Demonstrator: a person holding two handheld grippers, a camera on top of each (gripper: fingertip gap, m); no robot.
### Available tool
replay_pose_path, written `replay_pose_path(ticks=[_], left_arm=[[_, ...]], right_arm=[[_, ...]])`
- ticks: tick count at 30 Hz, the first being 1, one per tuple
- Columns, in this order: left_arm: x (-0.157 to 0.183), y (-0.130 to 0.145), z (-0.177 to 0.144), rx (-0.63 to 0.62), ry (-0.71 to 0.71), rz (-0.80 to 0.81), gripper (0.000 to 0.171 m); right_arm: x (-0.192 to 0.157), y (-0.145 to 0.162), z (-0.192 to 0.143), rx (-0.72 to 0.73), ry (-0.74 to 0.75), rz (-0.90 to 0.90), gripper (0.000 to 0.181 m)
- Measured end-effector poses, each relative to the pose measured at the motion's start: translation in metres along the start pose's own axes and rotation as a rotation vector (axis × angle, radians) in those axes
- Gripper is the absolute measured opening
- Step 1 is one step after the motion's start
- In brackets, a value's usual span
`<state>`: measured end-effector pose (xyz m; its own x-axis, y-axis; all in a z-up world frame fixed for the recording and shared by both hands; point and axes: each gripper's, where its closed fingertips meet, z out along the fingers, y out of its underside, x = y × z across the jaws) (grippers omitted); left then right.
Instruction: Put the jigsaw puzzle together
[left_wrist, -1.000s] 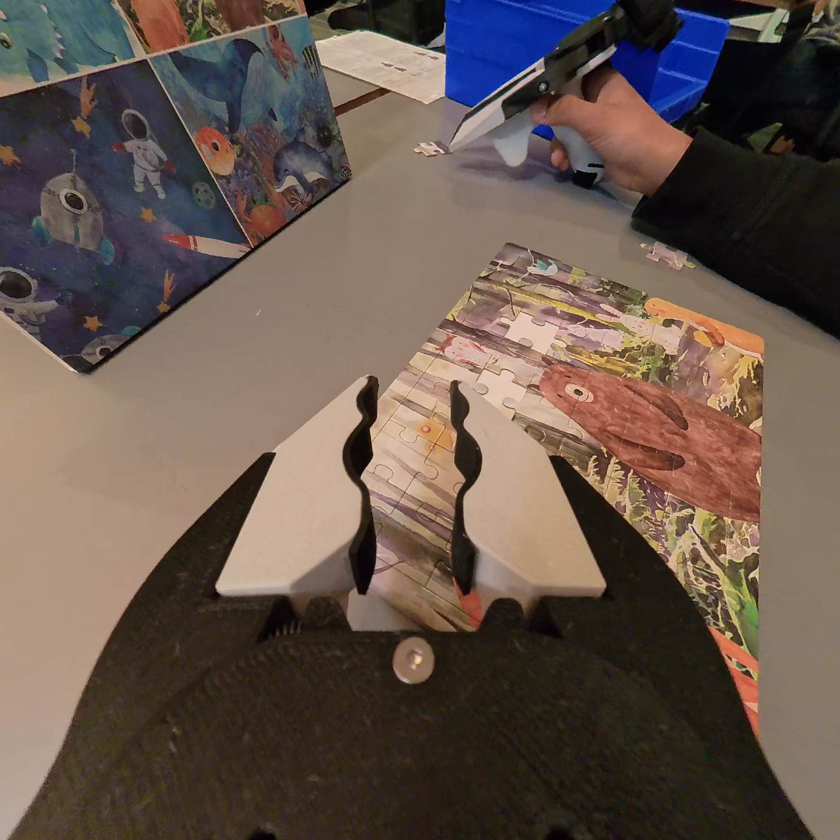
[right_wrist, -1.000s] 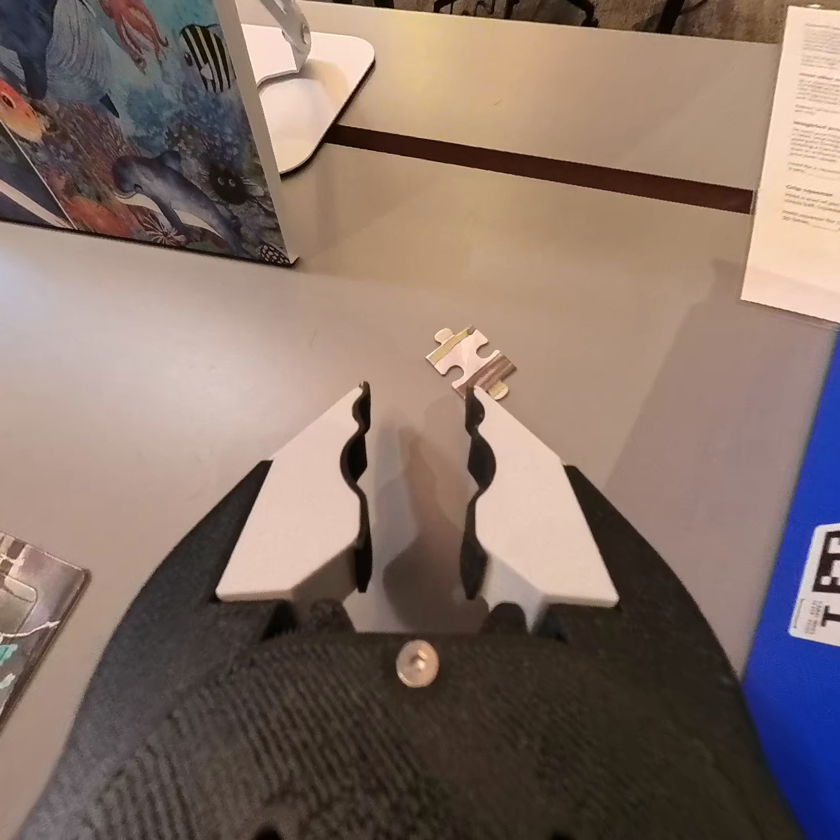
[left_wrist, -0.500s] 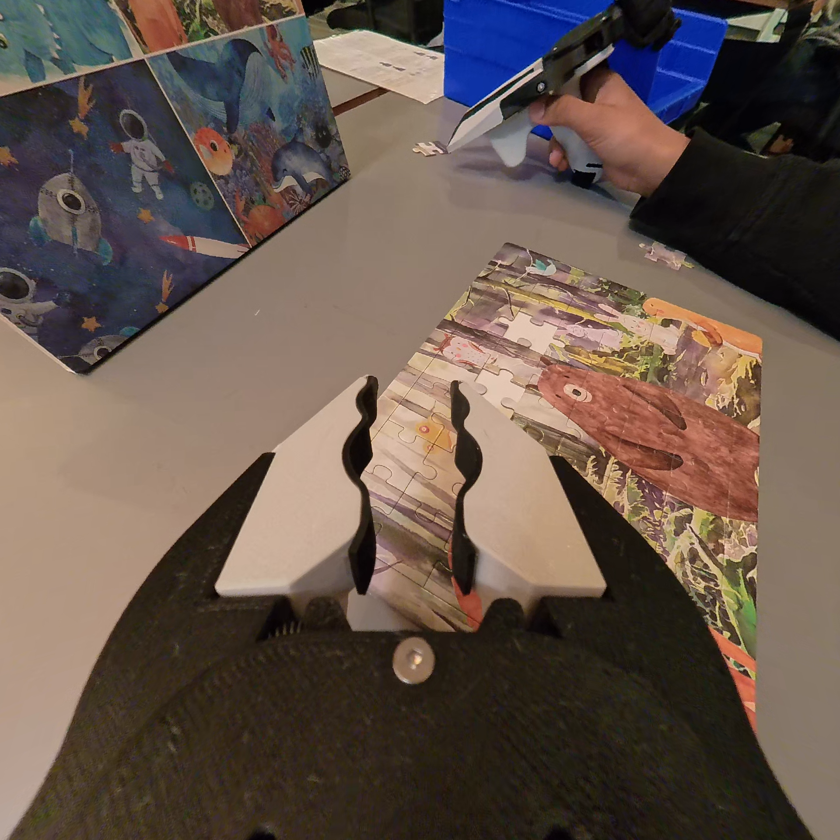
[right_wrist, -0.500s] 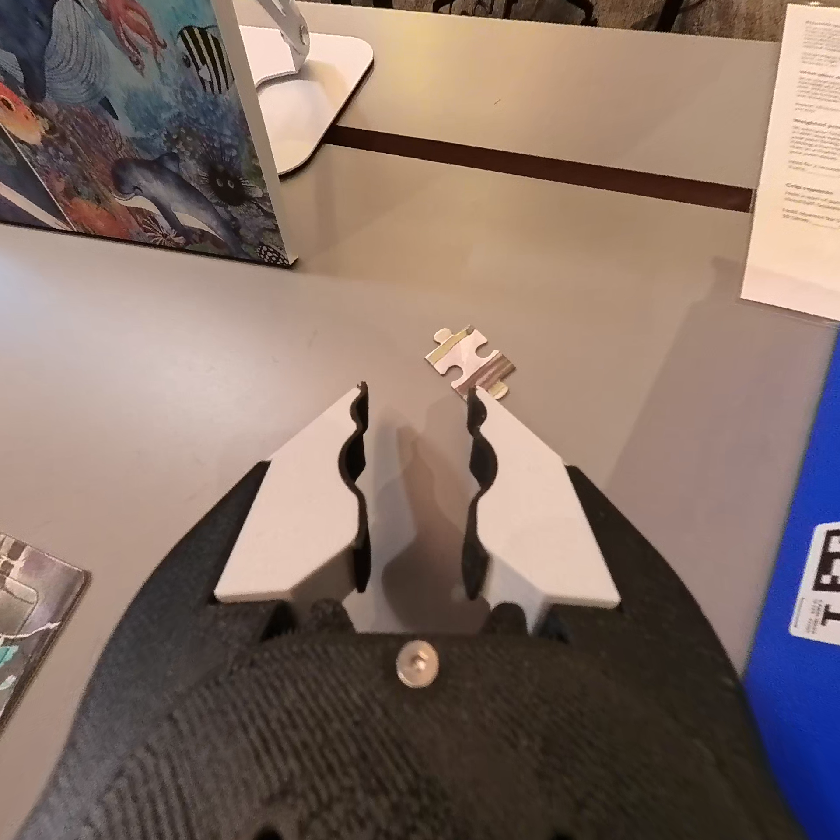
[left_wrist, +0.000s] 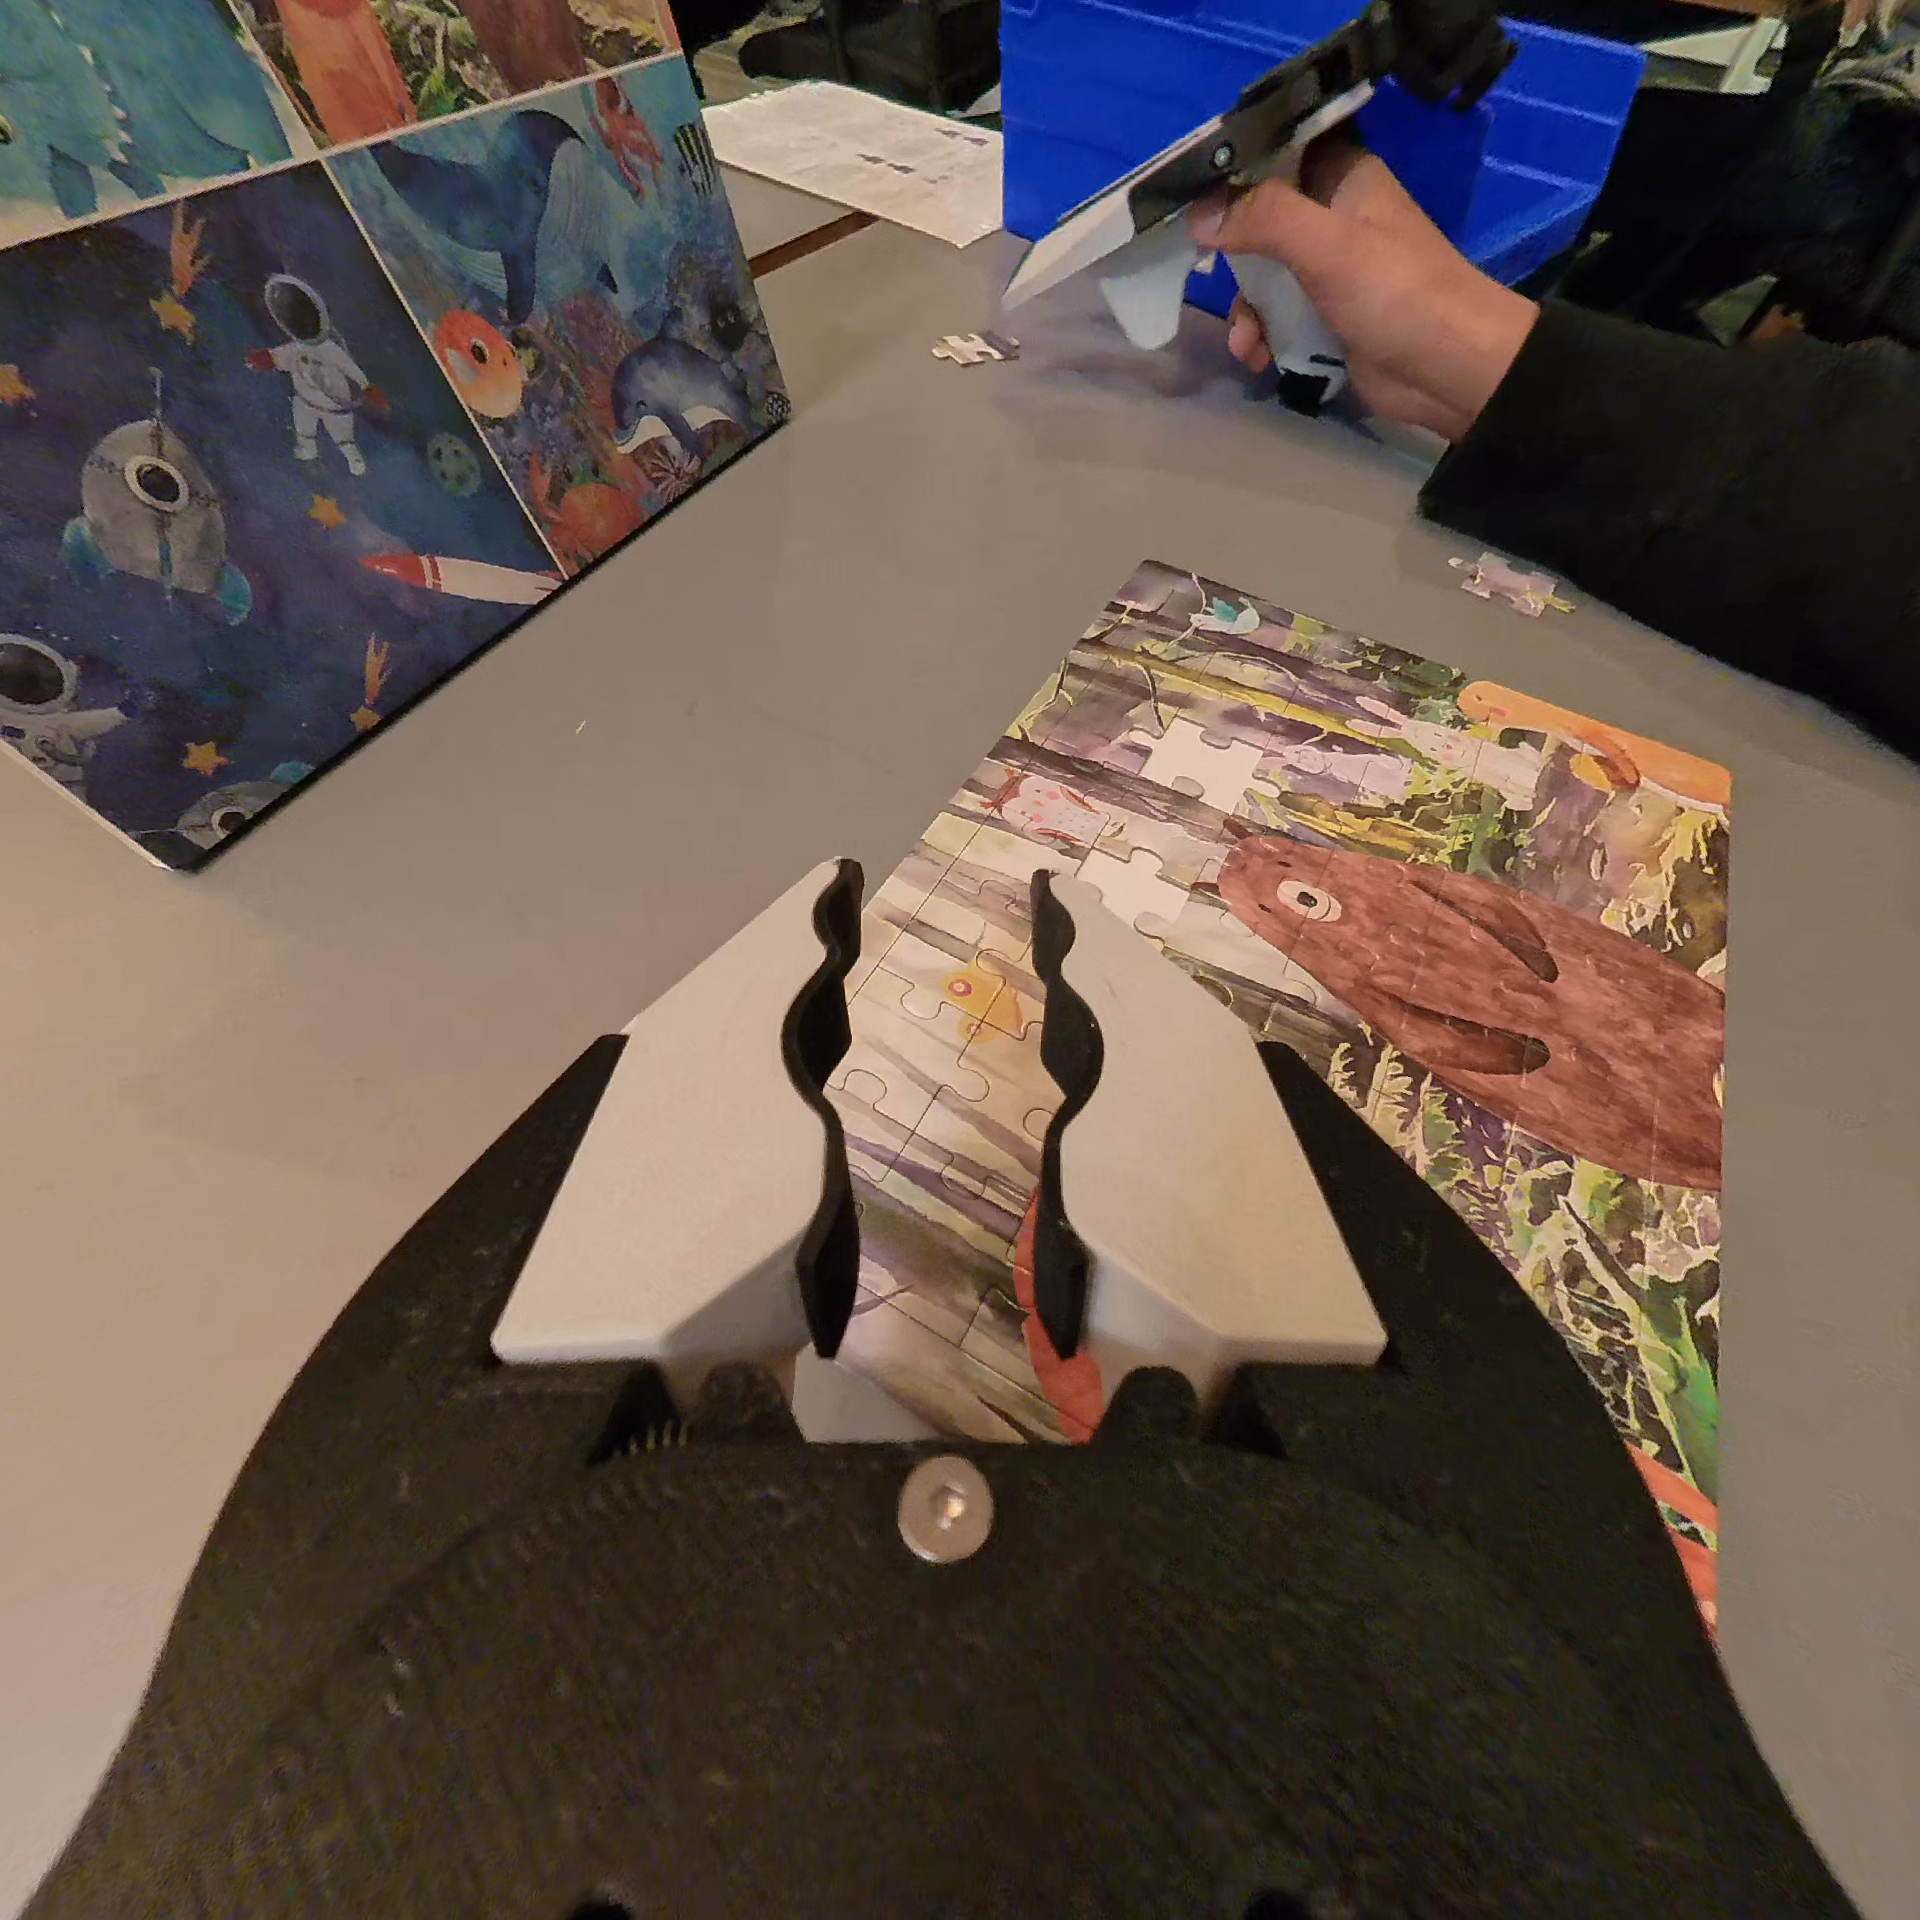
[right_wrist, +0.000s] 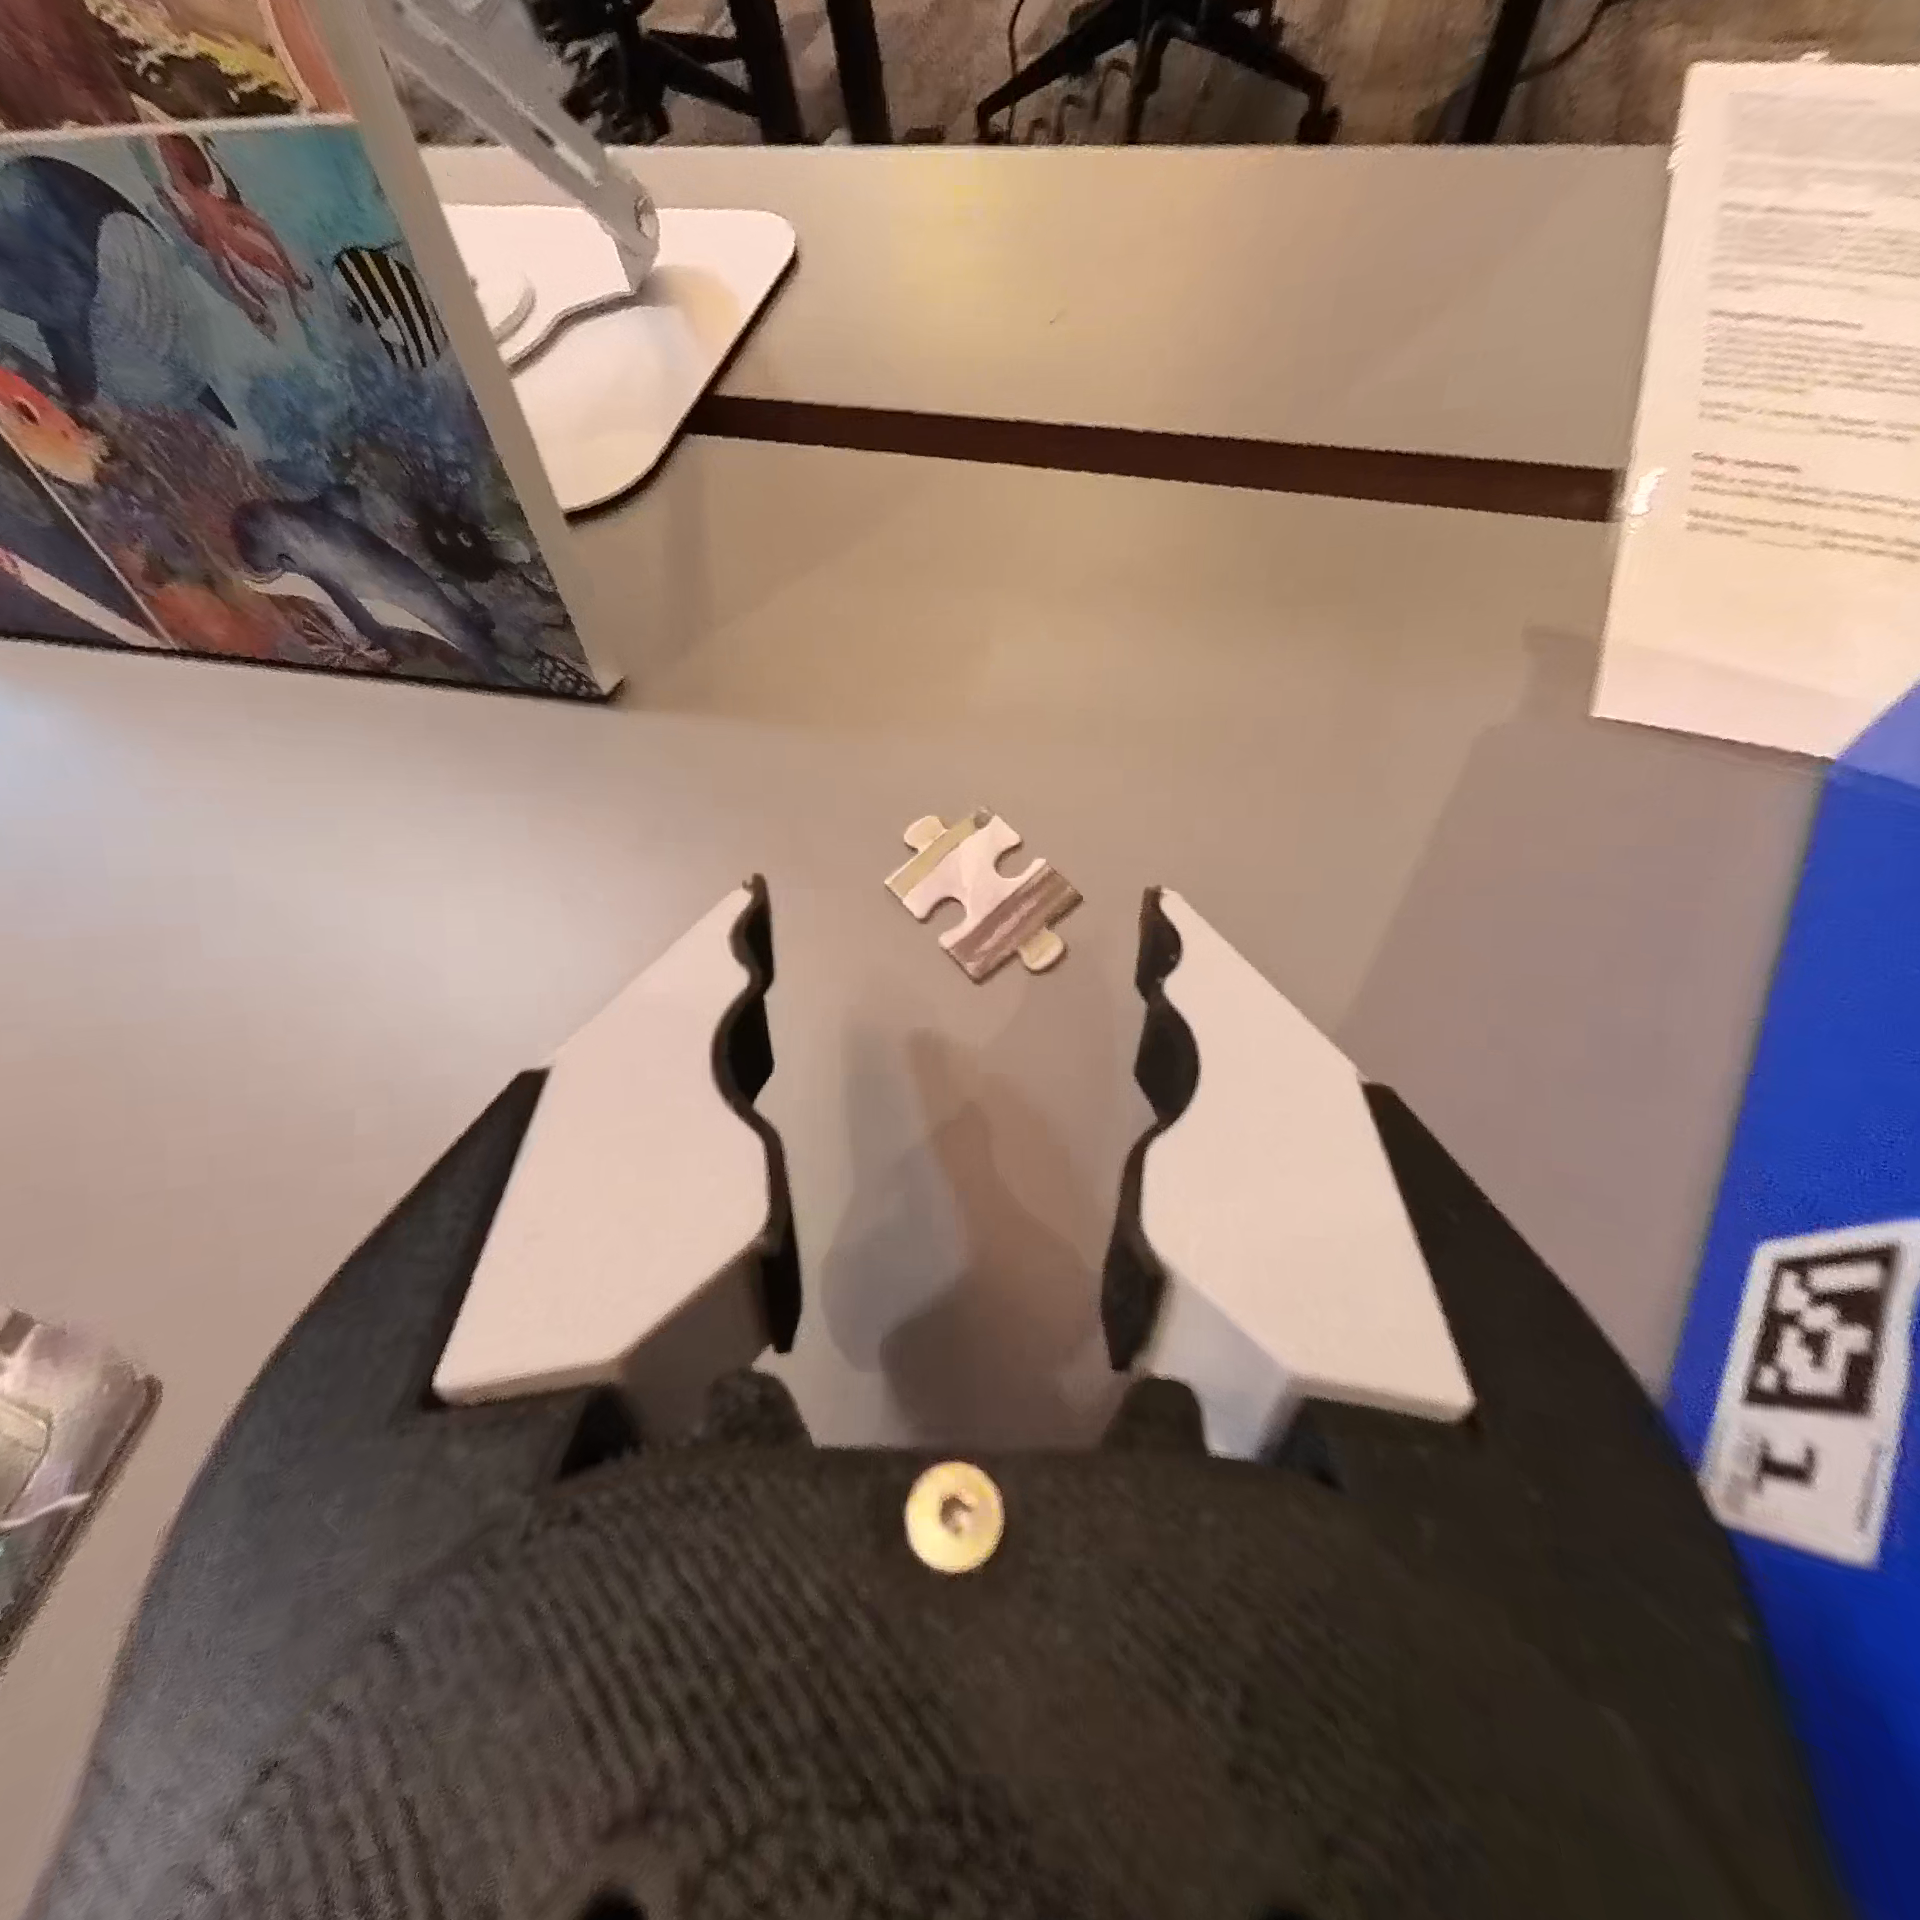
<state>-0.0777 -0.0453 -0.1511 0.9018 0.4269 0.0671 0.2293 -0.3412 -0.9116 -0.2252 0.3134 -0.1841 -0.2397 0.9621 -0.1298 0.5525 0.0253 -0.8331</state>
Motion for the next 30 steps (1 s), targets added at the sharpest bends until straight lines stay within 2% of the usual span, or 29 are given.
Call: replay_pose_path(ticks=[2, 6, 11, 12, 14, 16, 22, 30], left_arm=[[0.0, 0.0, 0.0, 0.001, 0.001, -0.003, 0.031], [0.0, 0.002, 0.002, -0.001, 0.008, -0.009, 0.031], [-0.001, 0.002, 0.002, -0.003, 0.002, -0.003, 0.031], [-0.001, 0.002, 0.002, -0.001, 0.003, -0.005, 0.031], [-0.001, 0.002, 0.001, -0.001, 0.007, -0.008, 0.031], [-0.001, 0.002, 0.001, -0.001, 0.005, -0.006, 0.031], [0.001, 0.003, 0.002, -0.008, 0.011, -0.002, 0.031], [0.001, 0.003, 0.003, -0.008, 0.015, -0.004, 0.031]], right_arm=[[-0.001, 0.001, 0.007, -0.028, -0.022, -0.008, 0.076], [0.001, 0.0, 0.019, -0.067, -0.022, -0.076, 0.077], [-0.007, 0.011, 0.022, -0.139, -0.089, -0.055, 0.082], [-0.014, 0.013, 0.018, -0.139, -0.136, -0.038, 0.071], [-0.047, 0.02, 0.005, -0.173, -0.367, 0.038, 0.044], [-0.071, 0.017, -0.008, -0.156, -0.555, 0.129, 0.051], [-0.061, -0.004, -0.003, -0.019, -0.439, 0.048, 0.051], [-0.068, 0.017, 0.015, -0.143, -0.319, -0.178, 0.061]])
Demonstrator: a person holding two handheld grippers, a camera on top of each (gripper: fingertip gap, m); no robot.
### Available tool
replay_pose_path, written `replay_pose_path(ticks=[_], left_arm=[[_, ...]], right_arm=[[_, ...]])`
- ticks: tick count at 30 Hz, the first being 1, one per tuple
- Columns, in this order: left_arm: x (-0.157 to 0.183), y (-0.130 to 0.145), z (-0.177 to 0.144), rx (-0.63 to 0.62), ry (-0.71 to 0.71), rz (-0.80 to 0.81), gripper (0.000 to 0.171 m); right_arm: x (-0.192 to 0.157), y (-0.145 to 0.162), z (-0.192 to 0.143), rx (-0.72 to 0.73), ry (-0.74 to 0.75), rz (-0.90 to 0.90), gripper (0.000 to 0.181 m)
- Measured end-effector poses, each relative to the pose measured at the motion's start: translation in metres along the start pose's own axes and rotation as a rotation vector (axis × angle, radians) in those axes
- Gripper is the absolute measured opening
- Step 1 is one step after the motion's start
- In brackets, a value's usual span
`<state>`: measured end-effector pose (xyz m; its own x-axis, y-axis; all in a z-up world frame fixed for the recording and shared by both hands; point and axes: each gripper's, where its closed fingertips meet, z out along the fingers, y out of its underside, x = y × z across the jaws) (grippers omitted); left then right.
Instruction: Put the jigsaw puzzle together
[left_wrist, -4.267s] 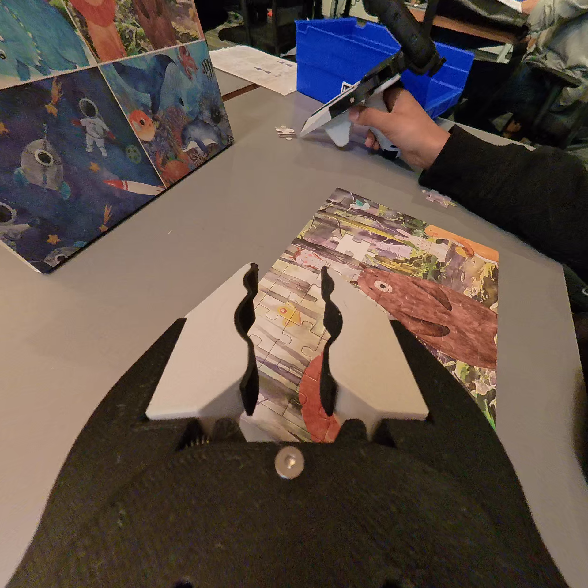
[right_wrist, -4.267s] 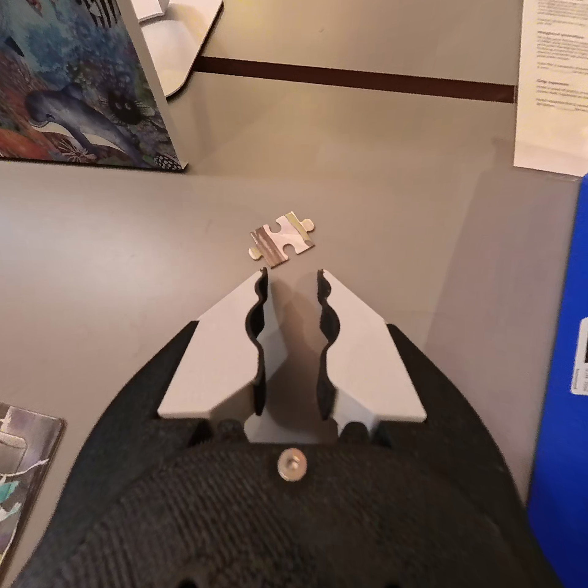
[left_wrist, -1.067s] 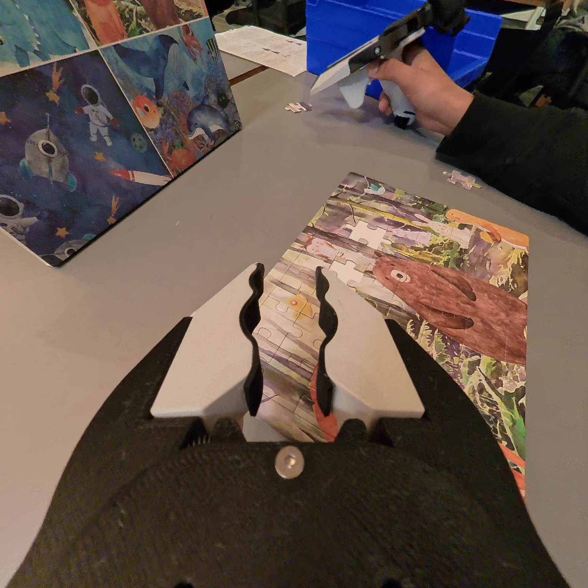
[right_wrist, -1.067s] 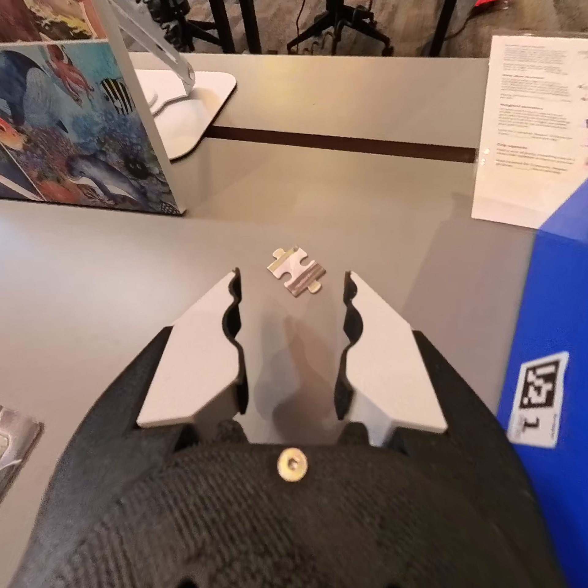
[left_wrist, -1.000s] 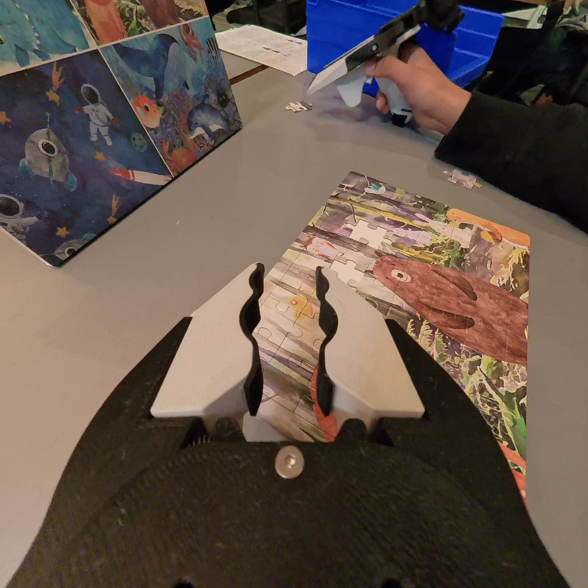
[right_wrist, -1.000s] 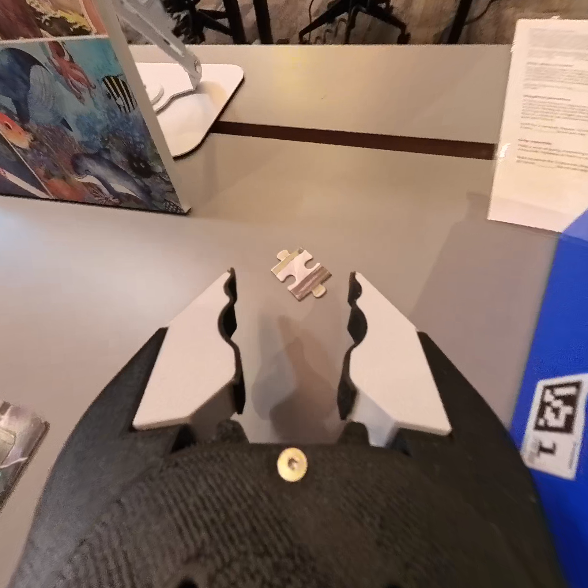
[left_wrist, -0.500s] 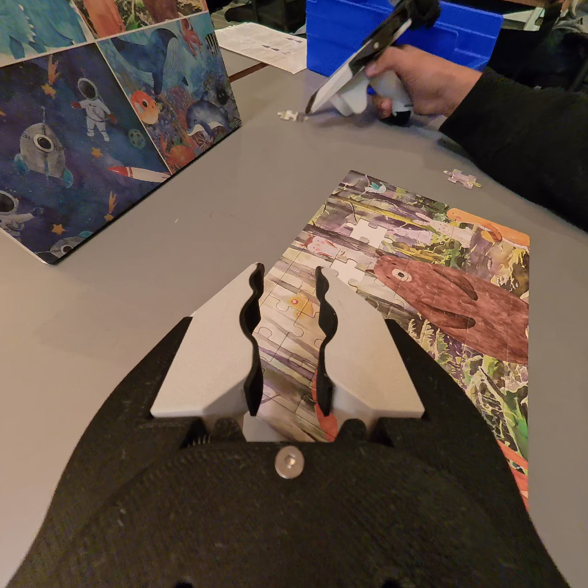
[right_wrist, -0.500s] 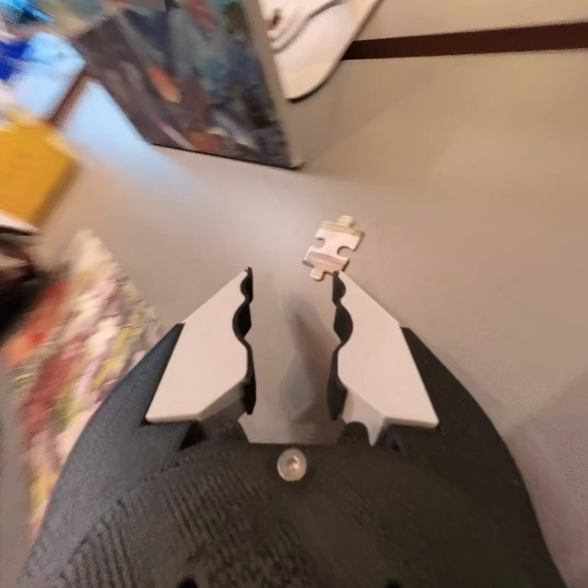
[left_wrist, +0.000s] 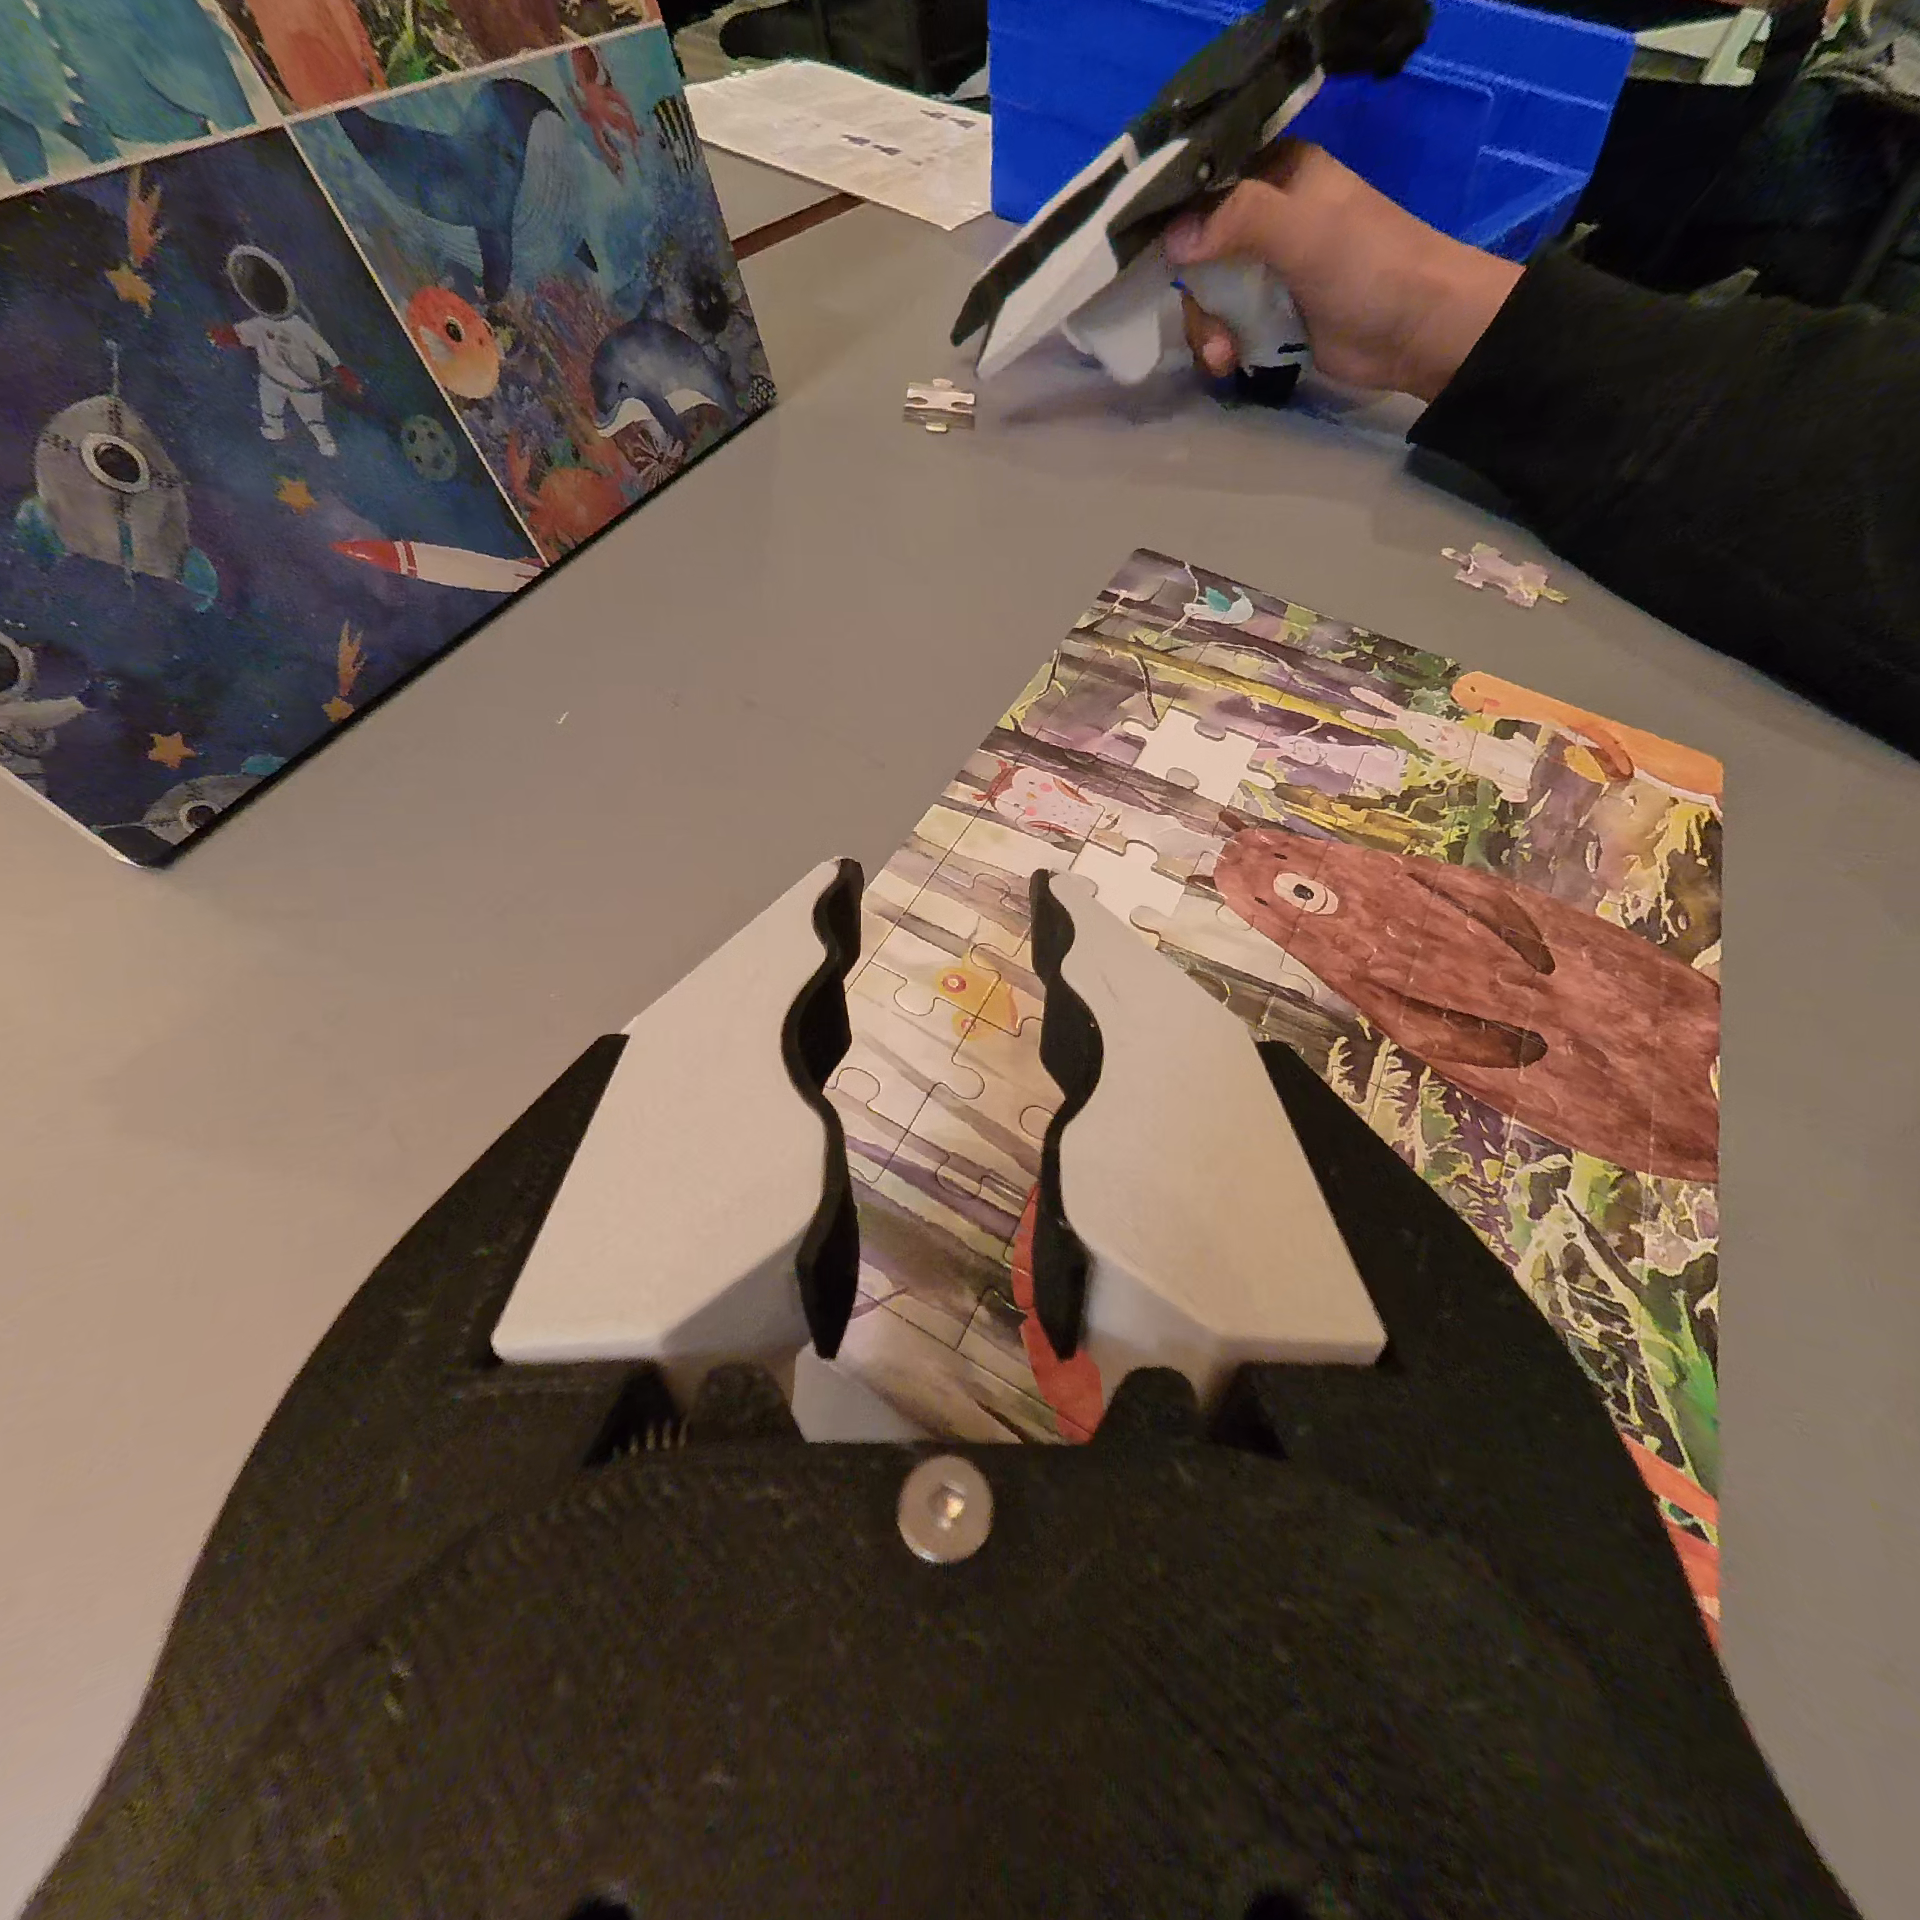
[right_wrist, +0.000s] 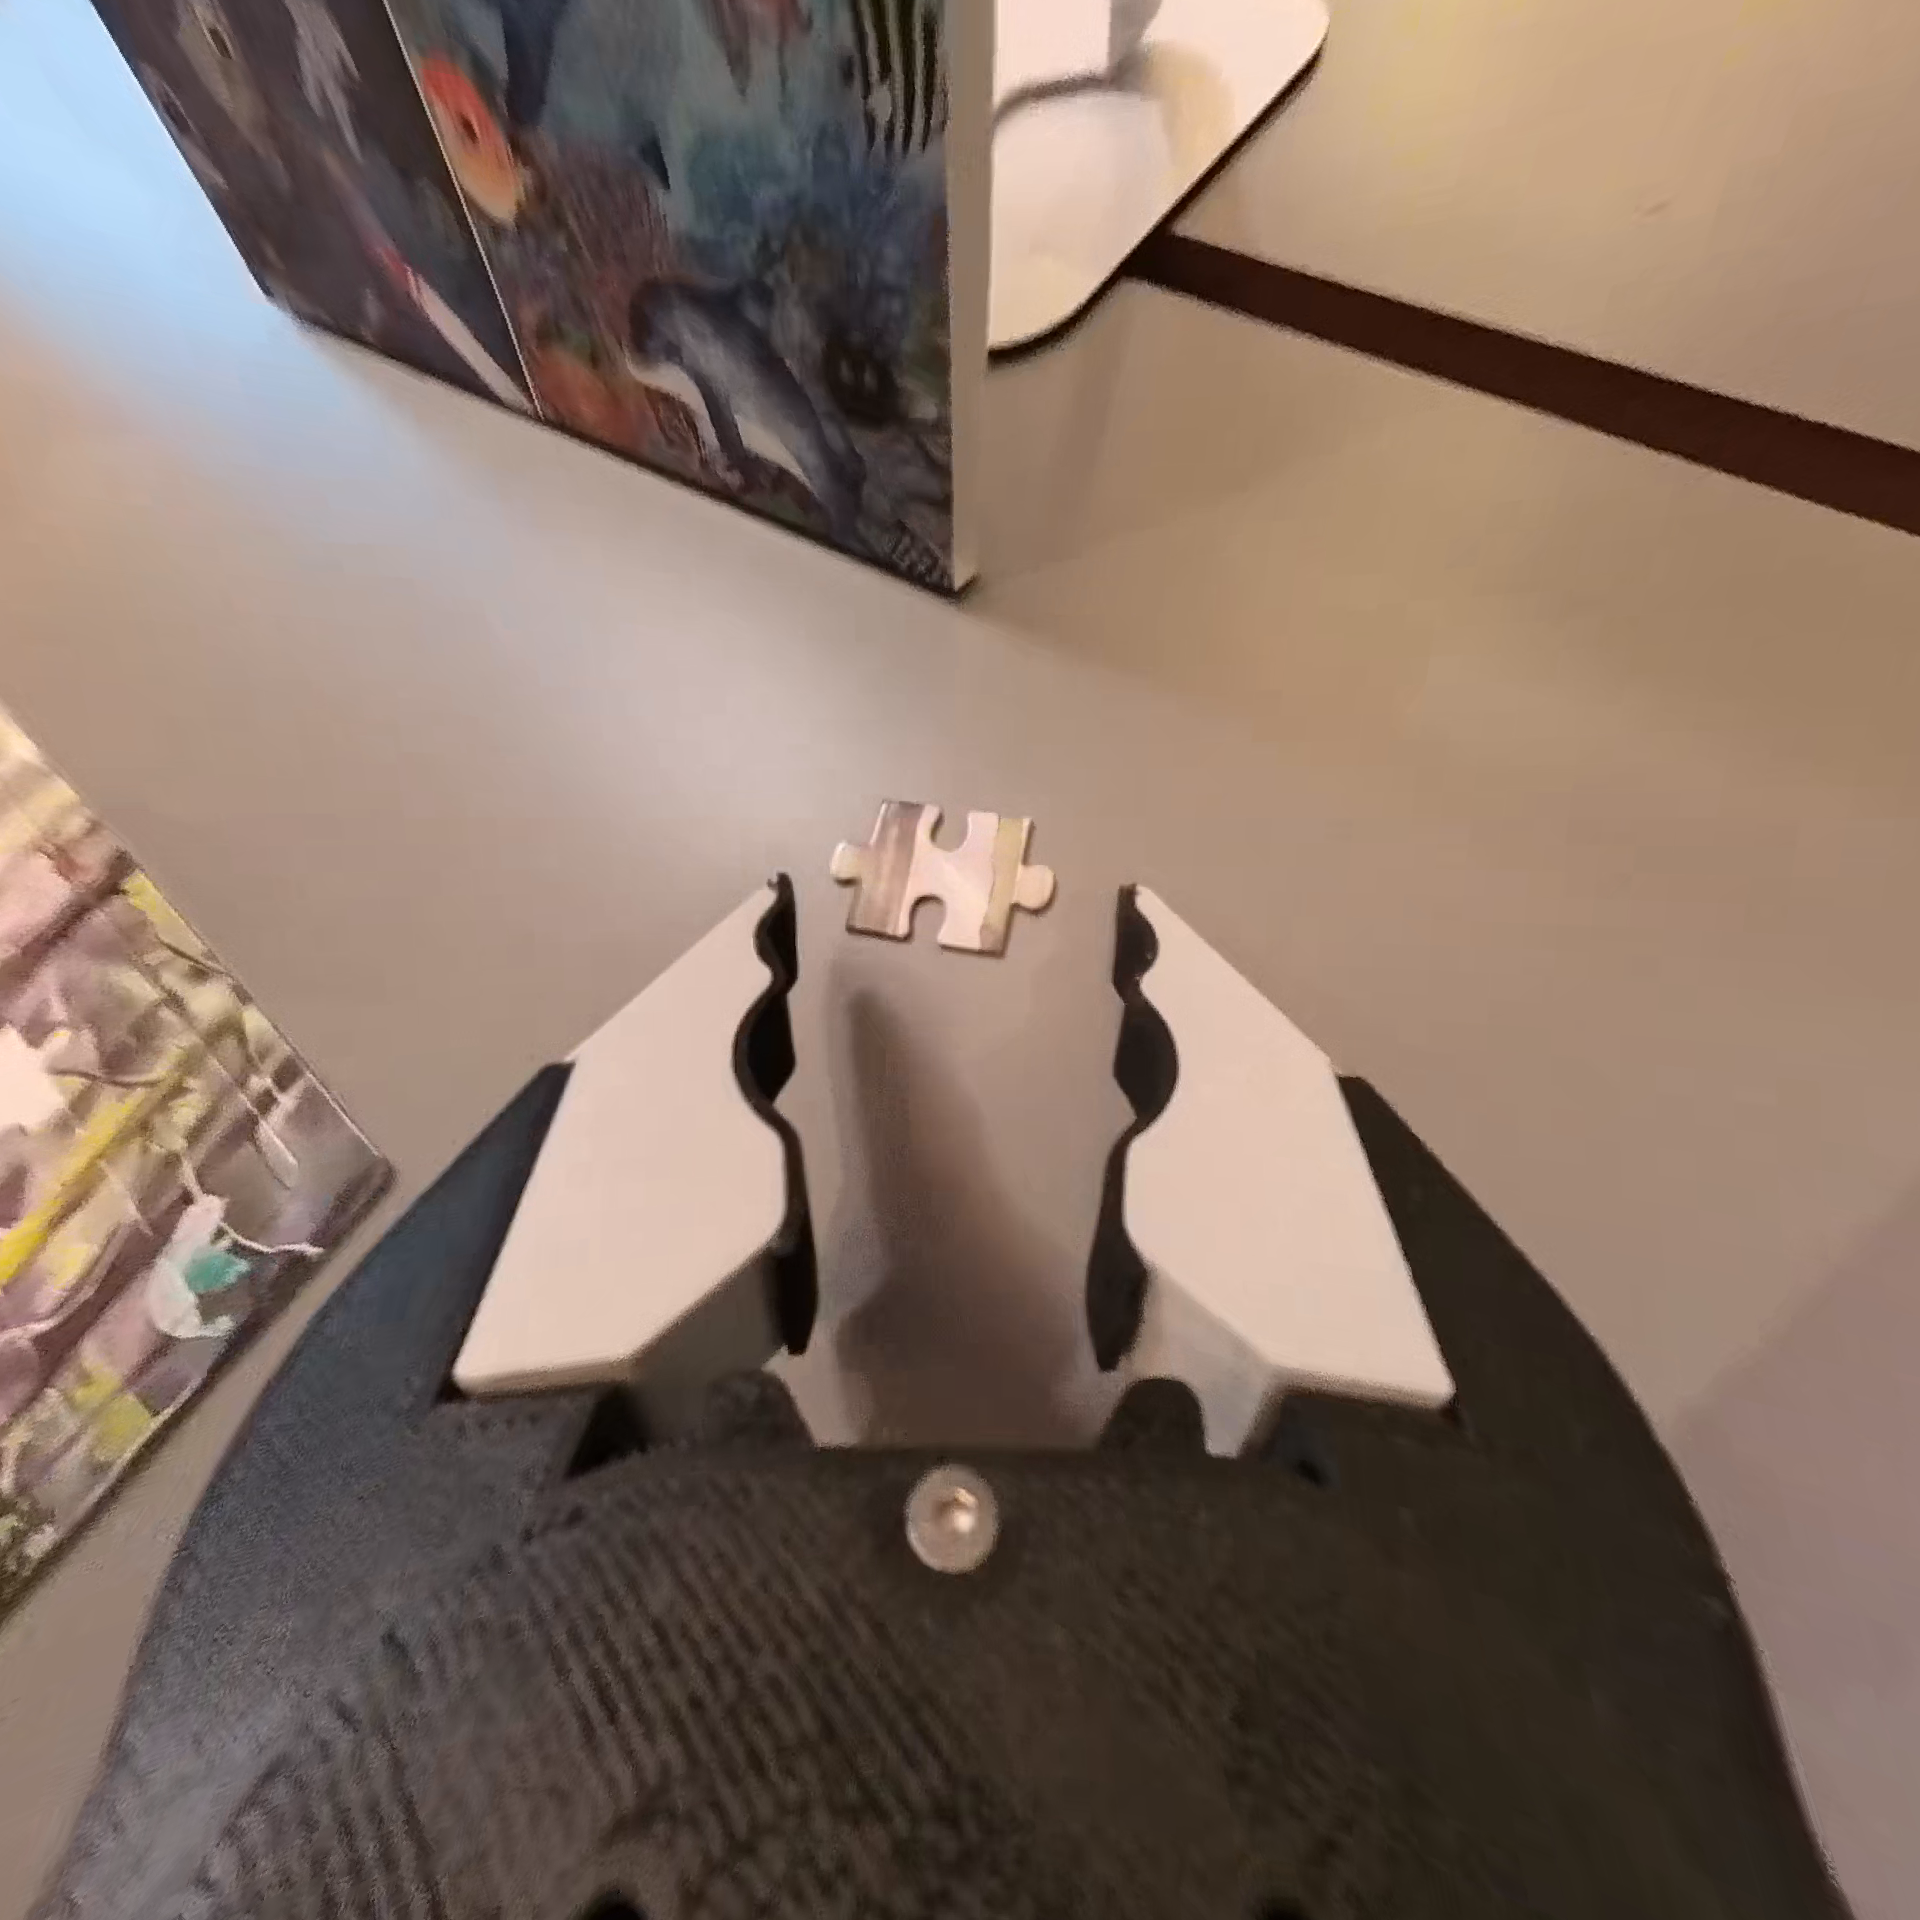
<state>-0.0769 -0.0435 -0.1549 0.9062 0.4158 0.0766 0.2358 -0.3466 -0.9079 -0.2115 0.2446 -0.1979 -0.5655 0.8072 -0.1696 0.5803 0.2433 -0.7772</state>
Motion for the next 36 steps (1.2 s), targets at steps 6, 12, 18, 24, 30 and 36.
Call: replay_pose_path(ticks=[6, 12, 18, 24, 30, 36], left_arm=[[-0.001, -0.002, -0.001, 0.012, -0.008, 0.006, 0.03], [-0.001, -0.003, -0.002, 0.019, -0.006, 0.002, 0.03], [-0.002, -0.001, -0.001, 0.011, -0.008, 0.003, 0.03], [-0.001, -0.001, -0.001, 0.008, -0.007, 0.005, 0.03], [-0.002, 0.0, 0.0, 0.005, -0.008, 0.005, 0.03], [-0.002, 0.0, 0.0, 0.004, -0.009, 0.002, 0.03]], right_arm=[[-0.049, 0.012, 0.002, -0.085, -0.239, -0.041, 0.047], [-0.034, 0.006, 0.006, -0.036, -0.088, -0.139, 0.052], [-0.055, 0.004, 0.022, -0.068, -0.061, -0.228, 0.051], [-0.06, 0.001, 0.034, -0.081, -0.009, -0.235, 0.048], [-0.061, 0.001, 0.033, -0.089, -0.001, -0.249, 0.029], [-0.08, -0.012, 0.024, -0.018, -0.07, -0.284, 0.029]])
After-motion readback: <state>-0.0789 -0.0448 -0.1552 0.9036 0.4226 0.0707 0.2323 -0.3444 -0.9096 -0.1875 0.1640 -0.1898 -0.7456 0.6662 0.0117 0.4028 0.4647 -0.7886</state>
